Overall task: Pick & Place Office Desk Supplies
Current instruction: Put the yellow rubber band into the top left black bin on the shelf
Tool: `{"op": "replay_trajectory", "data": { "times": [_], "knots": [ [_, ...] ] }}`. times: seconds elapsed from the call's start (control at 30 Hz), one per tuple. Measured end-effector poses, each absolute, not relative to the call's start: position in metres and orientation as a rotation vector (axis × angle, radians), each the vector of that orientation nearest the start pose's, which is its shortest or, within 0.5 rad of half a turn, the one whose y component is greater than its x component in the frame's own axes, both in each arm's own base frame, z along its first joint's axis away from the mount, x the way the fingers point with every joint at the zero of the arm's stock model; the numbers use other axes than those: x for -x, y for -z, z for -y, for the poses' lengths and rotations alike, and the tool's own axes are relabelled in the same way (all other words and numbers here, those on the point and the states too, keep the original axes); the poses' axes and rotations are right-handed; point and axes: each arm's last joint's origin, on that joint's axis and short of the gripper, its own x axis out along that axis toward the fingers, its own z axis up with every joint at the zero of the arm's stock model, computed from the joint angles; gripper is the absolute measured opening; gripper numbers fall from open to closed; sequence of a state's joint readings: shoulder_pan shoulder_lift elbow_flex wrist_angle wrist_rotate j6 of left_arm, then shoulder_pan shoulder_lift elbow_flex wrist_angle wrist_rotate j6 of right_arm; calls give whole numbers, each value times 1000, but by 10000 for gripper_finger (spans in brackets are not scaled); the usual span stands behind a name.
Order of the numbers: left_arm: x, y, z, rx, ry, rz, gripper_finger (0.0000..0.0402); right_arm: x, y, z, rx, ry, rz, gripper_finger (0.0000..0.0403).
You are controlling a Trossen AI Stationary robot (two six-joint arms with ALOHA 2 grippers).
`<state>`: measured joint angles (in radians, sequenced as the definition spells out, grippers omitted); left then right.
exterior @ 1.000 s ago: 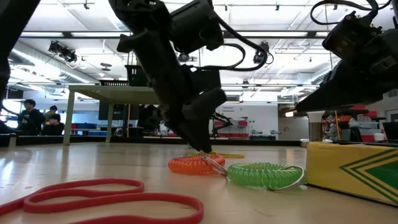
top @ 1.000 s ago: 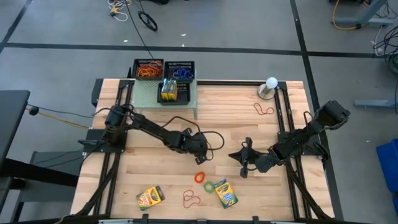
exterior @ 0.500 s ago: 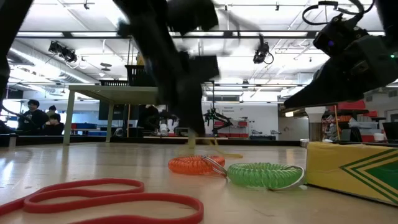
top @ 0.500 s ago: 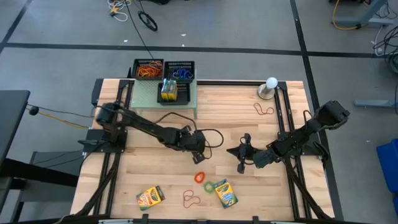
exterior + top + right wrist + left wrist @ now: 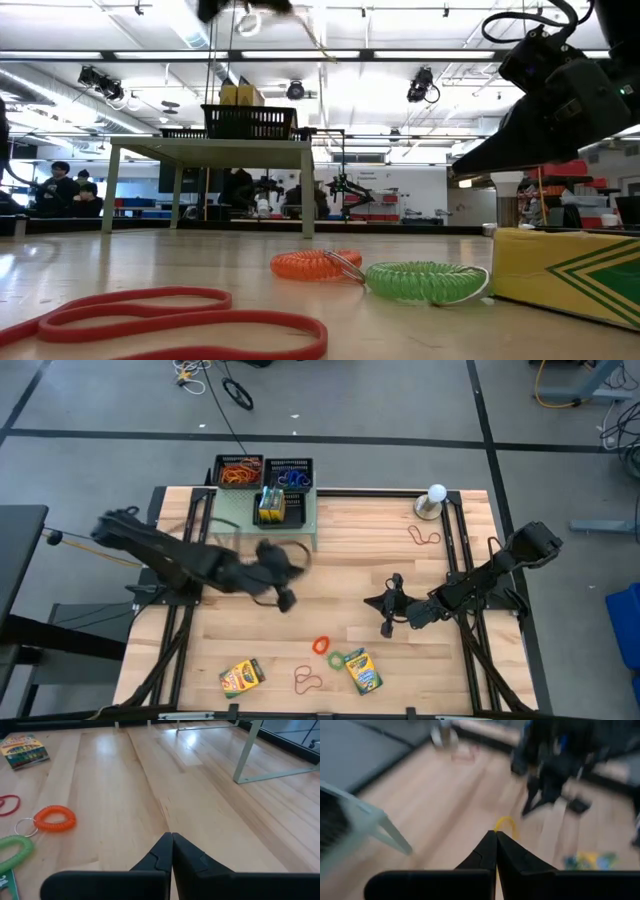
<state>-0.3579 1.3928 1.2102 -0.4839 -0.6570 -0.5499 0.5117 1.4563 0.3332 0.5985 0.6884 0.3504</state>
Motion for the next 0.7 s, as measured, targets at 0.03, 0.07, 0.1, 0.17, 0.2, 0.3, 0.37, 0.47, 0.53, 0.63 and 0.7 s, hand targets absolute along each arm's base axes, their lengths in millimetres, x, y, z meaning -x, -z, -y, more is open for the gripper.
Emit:
{"op": "replay_trajectory", "data": {
  "times": [0.03,0.07,0.1,0.17,0.2,0.3,0.37,0.47,0.53,0.63,0.7],
  "knots": [
    [-275,-333,84,212,-439,-444,4,-208,-126,-96,-49,244,-393,11],
    [-267,-342,81,210,-442,-412,4,-208,-126,-96,-50,244,-392,11],
    [-260,-351,77,207,-454,-381,4,-208,-126,-96,-45,243,-393,11],
    [-244,-367,68,202,-495,-313,4,-208,-126,-96,-41,243,-393,11],
    [-236,-375,61,196,-522,-282,4,-208,-126,-95,-39,243,-393,11],
    [-213,-392,39,199,-617,-213,4,-209,-127,-96,-45,242,-384,11],
    [-199,-401,23,202,-683,-184,4,-209,-127,-96,-48,238,-381,11],
    [-178,-409,1,197,-800,-148,4,-209,-128,-96,-51,234,-376,11],
    [-166,-412,-13,201,-883,-135,4,-209,-128,-96,-48,233,-377,11],
    [-156,-412,-30,192,-980,-153,4,-209,-128,-96,-45,232,-375,11],
    [-150,-410,-41,193,-1036,-172,4,-209,-128,-96,-47,231,-371,11]
  ]
}}
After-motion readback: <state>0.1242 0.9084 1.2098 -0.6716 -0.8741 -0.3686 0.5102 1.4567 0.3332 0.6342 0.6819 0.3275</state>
